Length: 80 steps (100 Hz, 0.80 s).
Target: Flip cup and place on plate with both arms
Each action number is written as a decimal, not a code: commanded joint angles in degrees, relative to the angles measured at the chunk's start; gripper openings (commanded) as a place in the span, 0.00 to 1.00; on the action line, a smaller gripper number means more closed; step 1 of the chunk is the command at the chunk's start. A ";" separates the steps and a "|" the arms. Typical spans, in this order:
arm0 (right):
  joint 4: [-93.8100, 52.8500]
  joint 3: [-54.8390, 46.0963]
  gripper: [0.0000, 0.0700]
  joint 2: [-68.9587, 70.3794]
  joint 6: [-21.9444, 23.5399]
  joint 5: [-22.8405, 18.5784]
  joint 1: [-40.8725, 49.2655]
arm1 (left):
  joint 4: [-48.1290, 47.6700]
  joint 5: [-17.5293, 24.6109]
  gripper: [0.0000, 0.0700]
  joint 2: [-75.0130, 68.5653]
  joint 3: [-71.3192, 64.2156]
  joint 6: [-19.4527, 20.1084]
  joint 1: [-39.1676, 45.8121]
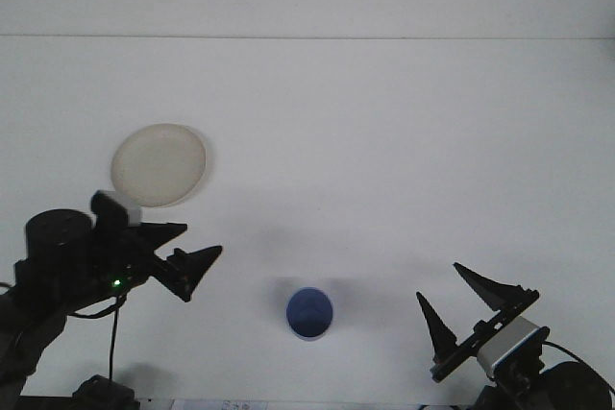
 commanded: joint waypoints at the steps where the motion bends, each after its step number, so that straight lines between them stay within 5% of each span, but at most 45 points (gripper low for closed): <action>1: 0.52 0.20 0.70 0.07 -0.13 0.00 0.68 | -2.38 -0.50 0.82 4.31 1.79 0.68 -5.03; 26: 0.52 0.22 0.70 0.07 -0.13 -0.02 0.68 | -2.62 -9.25 0.82 19.67 3.17 -0.44 -22.25; 52: 0.52 0.22 0.70 0.07 -0.13 -0.02 0.68 | 0.68 -14.75 0.82 31.01 3.21 -0.42 -28.96; 80: 0.55 0.20 0.70 0.07 -0.13 -0.02 0.68 | 3.61 -15.30 0.81 37.46 3.21 -0.13 -31.63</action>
